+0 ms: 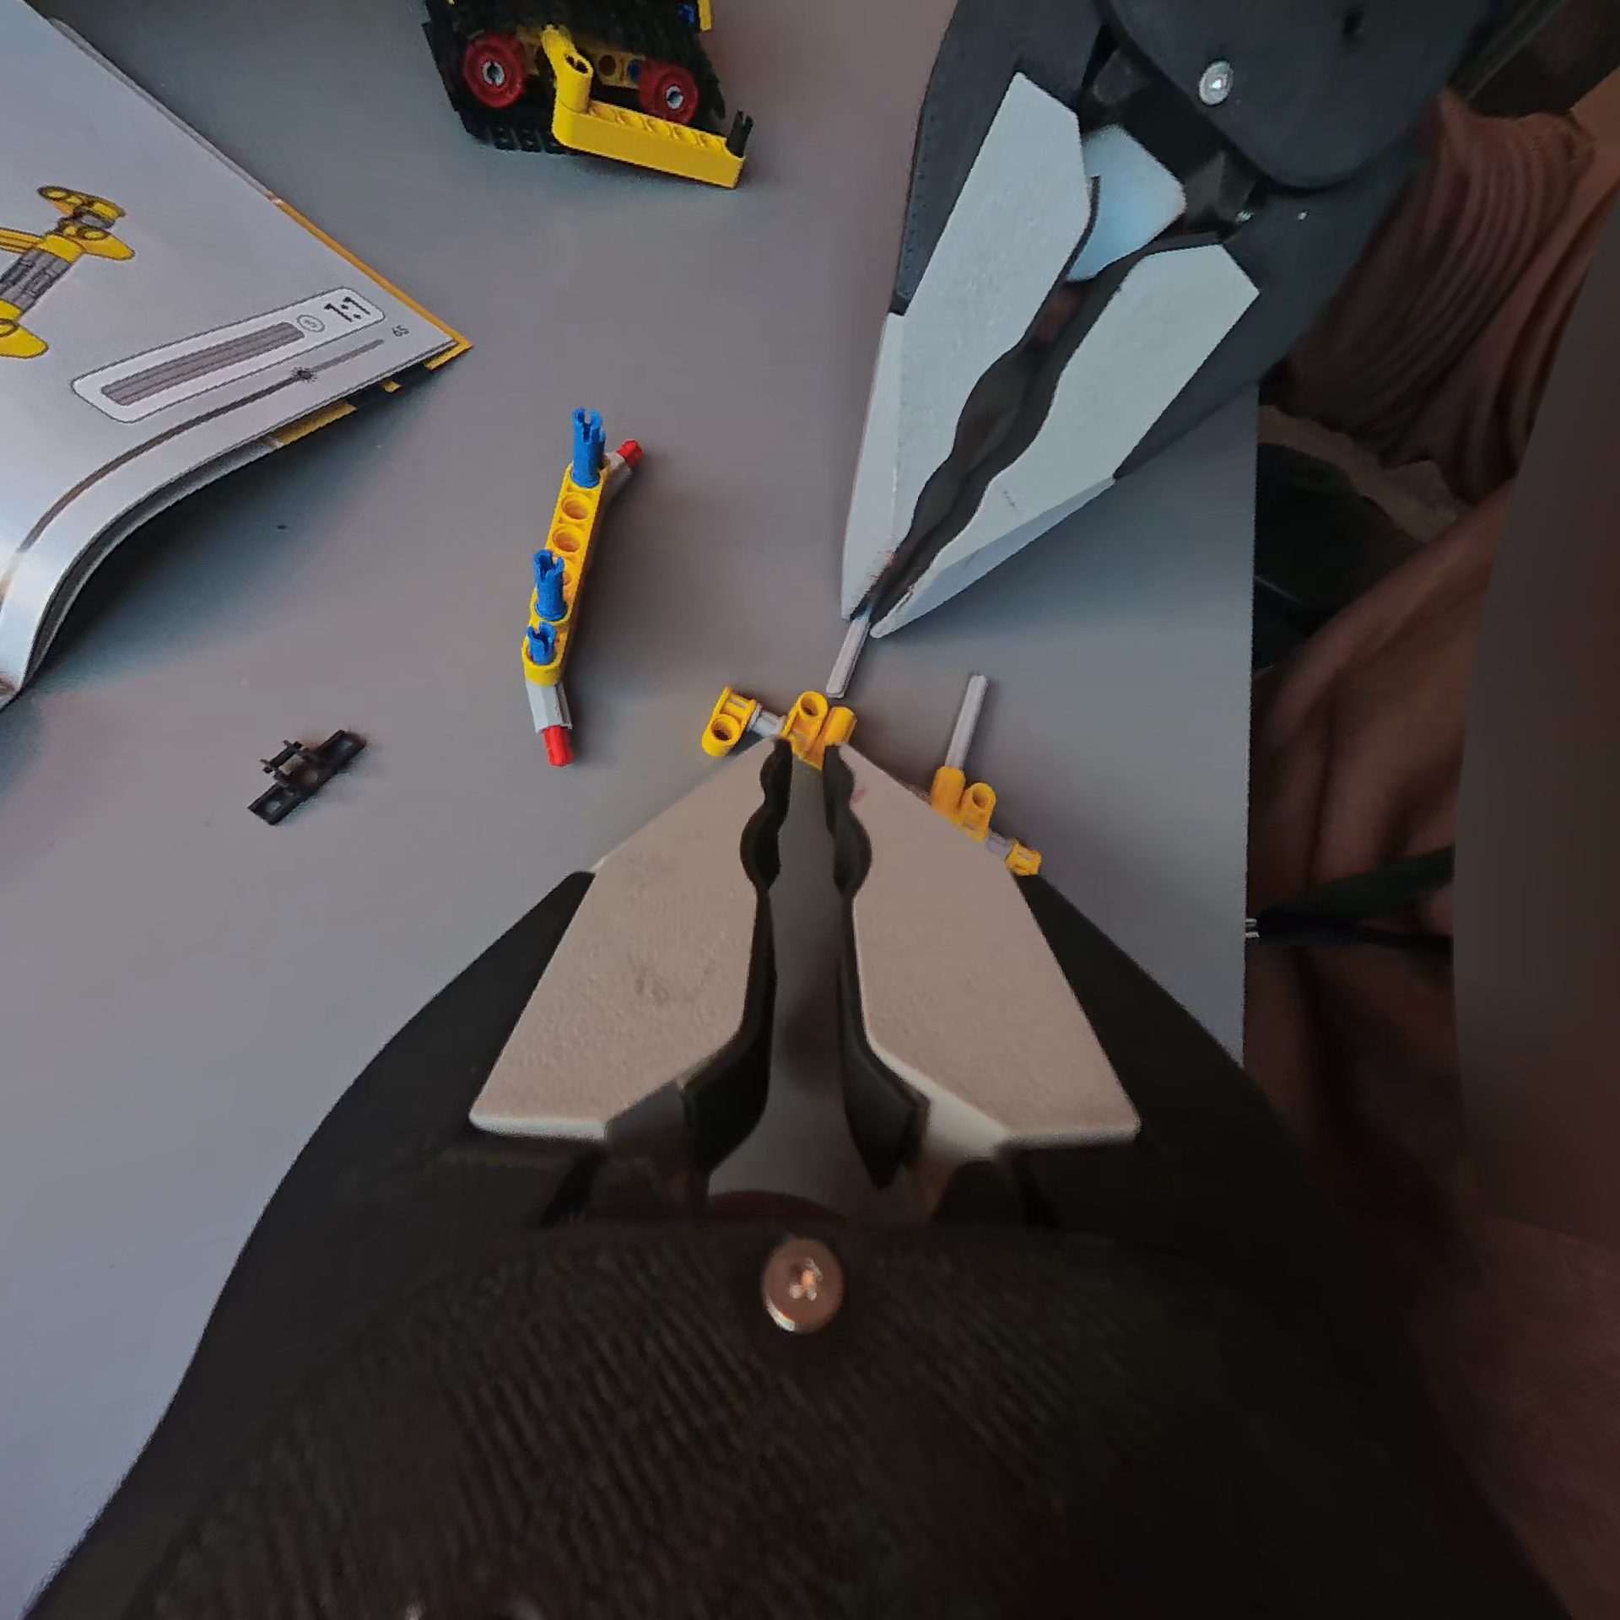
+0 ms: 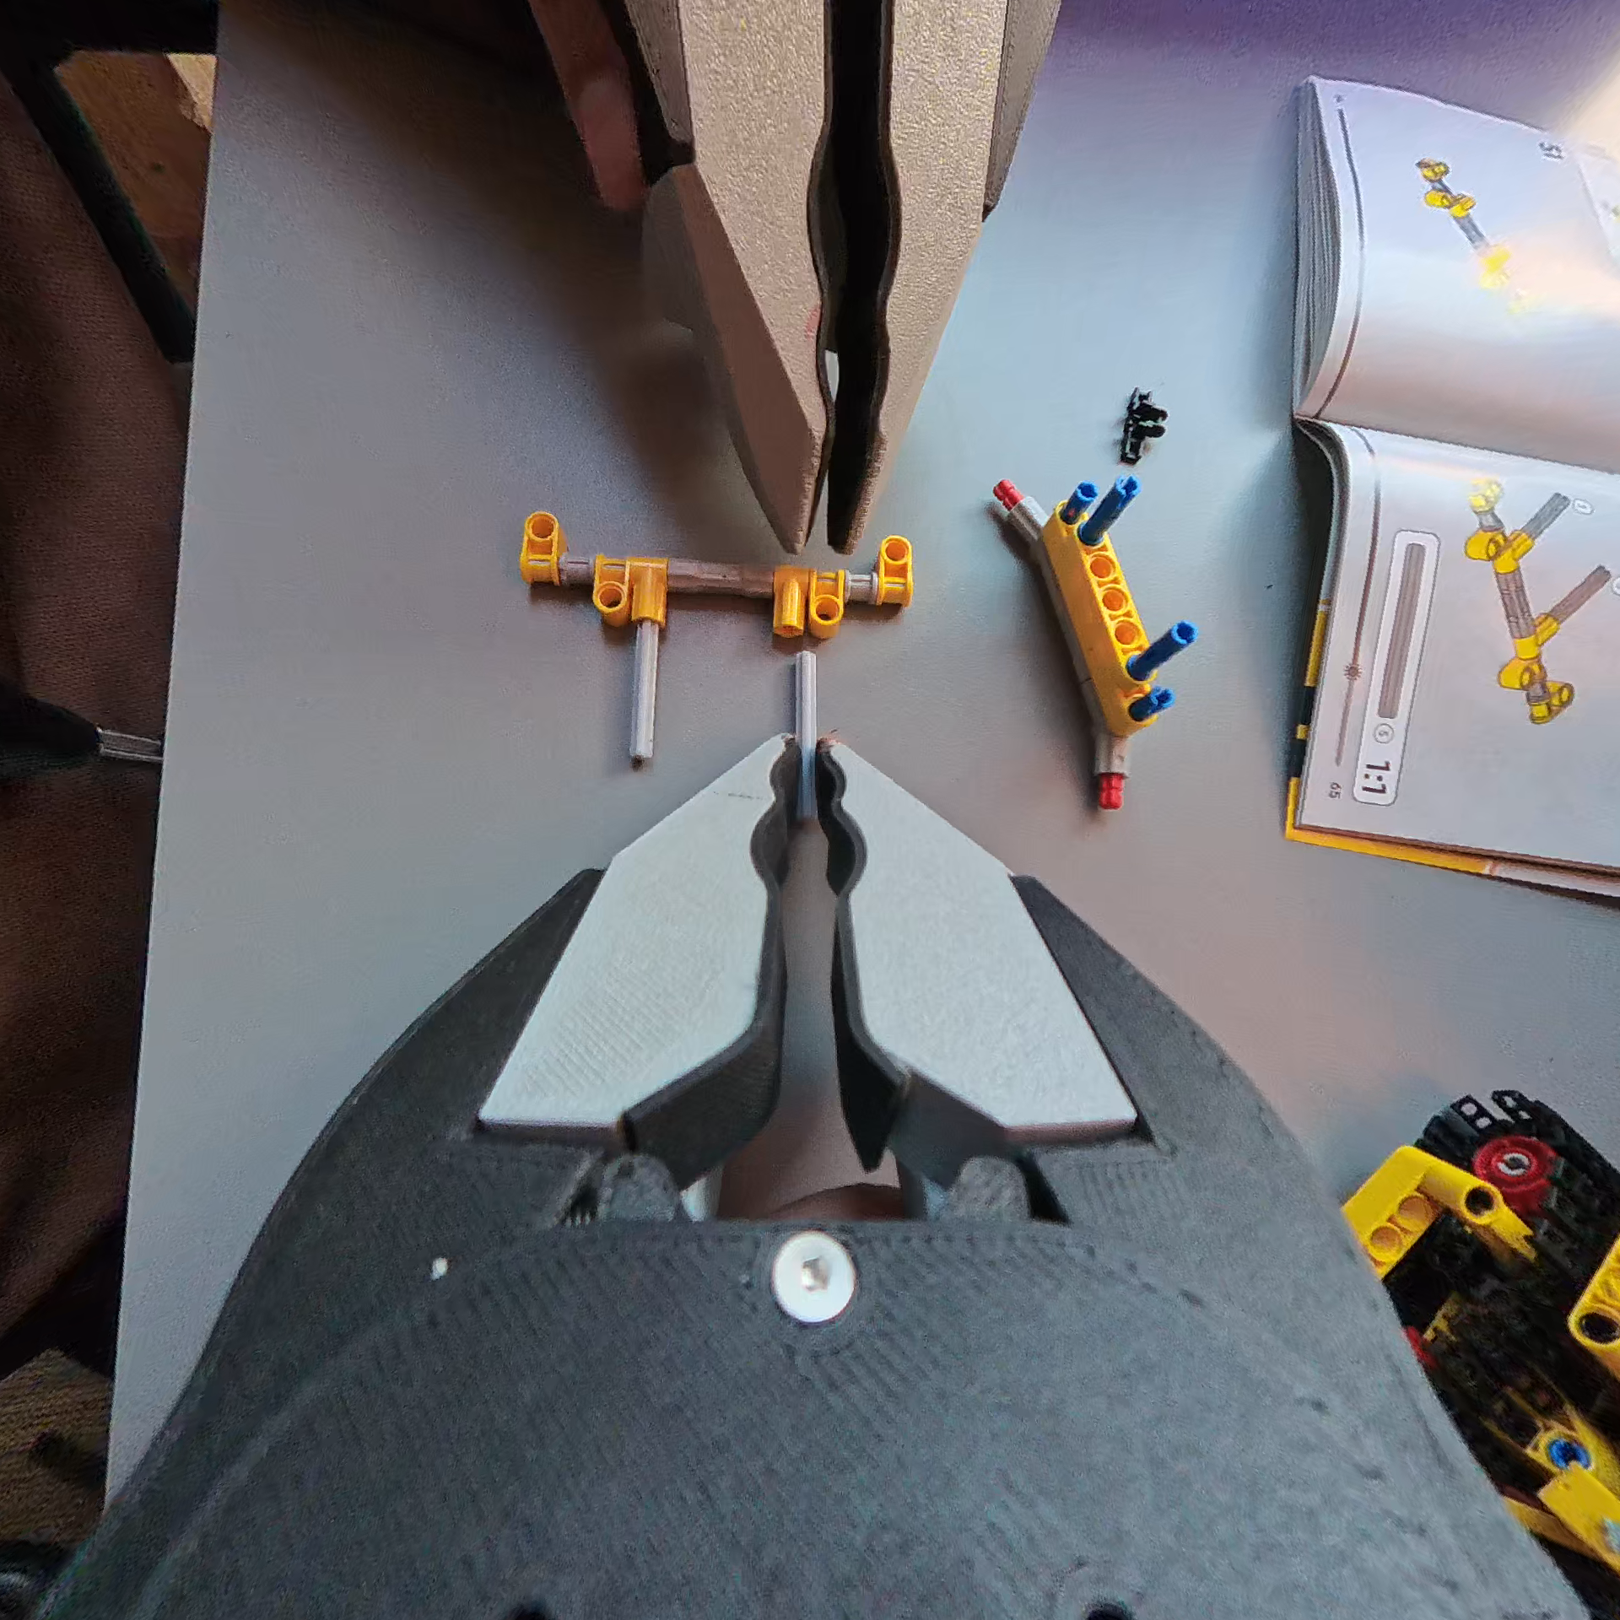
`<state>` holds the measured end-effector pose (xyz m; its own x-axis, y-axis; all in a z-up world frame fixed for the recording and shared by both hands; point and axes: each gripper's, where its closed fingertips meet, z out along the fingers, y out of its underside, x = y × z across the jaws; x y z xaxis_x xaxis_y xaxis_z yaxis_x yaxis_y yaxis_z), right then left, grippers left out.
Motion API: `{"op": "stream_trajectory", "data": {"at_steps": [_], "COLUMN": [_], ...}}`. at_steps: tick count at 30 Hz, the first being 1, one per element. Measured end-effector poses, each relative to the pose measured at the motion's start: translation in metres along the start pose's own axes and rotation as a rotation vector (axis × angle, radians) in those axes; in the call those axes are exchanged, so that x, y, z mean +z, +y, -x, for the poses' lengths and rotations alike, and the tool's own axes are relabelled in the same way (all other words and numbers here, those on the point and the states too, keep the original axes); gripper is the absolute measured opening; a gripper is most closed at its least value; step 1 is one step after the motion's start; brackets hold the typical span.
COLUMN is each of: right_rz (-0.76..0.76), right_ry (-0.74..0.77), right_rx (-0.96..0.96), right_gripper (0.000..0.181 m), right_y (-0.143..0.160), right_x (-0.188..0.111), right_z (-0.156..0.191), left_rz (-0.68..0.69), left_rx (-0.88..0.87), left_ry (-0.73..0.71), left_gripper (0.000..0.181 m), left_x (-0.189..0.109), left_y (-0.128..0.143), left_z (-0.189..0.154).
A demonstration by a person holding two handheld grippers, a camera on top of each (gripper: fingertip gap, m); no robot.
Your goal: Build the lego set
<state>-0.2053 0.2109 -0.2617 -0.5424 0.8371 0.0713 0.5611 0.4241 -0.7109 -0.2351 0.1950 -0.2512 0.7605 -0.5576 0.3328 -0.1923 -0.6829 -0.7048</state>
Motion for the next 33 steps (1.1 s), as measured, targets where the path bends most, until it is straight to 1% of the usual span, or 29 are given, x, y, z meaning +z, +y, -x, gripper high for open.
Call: {"op": "stream_trajectory", "data": {"at_steps": [4, 11, 15, 24, 30, 33], "right_rz": [0.0, -0.006, -0.005, 0.003, 0.013, 0.014], "right_ry": [-0.011, -0.016, -0.028, -0.029, -0.014, -0.017], "right_rx": [0.002, 0.002, 0.003, 0.013, 0.008, 0.016], "right_gripper": [0.0, 0.0, 0.0, 0.0, 0.0, 0.0], "right_y": [-0.0014, -0.0021, -0.0017, -0.0008, 0.0001, 0.0002], "right_x": [0.0012, 0.0002, 0.0007, 0.0001, -0.0005, -0.0005], "right_z": [0.0021, 0.003, 0.0044, 0.0036, 0.0037, 0.0037], "left_rz": [0.036, 0.033, 0.038, 0.041, 0.03, 0.029], "left_rx": [0.015, 0.015, 0.029, 0.031, 0.075, 0.078], "left_ry": [-0.001, 0.008, 0.012, 0.018, -0.051, -0.057], "left_gripper": [0.004, 0.007, 0.0, 0.0, 0.0, 0.0], "left_x": [0.0052, 0.0056, 0.0068, 0.0082, 0.0097, 0.01], "left_y": [0.0067, 0.006, 0.0064, 0.0061, 0.0046, 0.0045], "left_z": [-0.0022, -0.0032, -0.0058, -0.0067, -0.0059, -0.0058]}}
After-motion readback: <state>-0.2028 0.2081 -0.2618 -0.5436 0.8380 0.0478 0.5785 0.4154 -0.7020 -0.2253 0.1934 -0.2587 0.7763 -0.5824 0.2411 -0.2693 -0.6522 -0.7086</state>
